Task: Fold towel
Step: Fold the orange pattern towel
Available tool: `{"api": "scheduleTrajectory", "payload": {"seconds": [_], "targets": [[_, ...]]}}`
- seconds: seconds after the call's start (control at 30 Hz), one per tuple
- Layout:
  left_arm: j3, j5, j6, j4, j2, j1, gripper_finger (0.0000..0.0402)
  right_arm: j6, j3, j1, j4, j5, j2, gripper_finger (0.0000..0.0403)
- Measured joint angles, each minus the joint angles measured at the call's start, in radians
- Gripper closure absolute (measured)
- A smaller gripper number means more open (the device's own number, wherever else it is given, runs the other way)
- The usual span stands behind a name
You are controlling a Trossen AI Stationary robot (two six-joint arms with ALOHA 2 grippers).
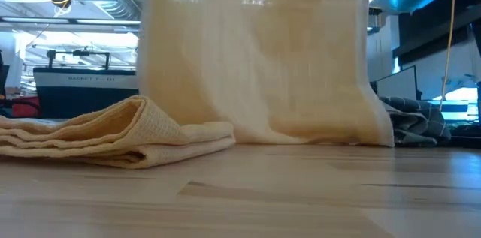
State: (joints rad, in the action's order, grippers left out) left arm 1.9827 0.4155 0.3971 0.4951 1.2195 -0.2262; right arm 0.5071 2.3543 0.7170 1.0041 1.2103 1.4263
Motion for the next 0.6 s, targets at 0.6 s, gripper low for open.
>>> {"api": "scheduleTrajectory", "payload": {"seconds": [0.6], "targets": [[-0.001,0.277,-0.393,0.403,0.18,-0.426,0.0396,-0.795,0.001,0.396,0.446,-0.098,0.232,0.0391]]}}
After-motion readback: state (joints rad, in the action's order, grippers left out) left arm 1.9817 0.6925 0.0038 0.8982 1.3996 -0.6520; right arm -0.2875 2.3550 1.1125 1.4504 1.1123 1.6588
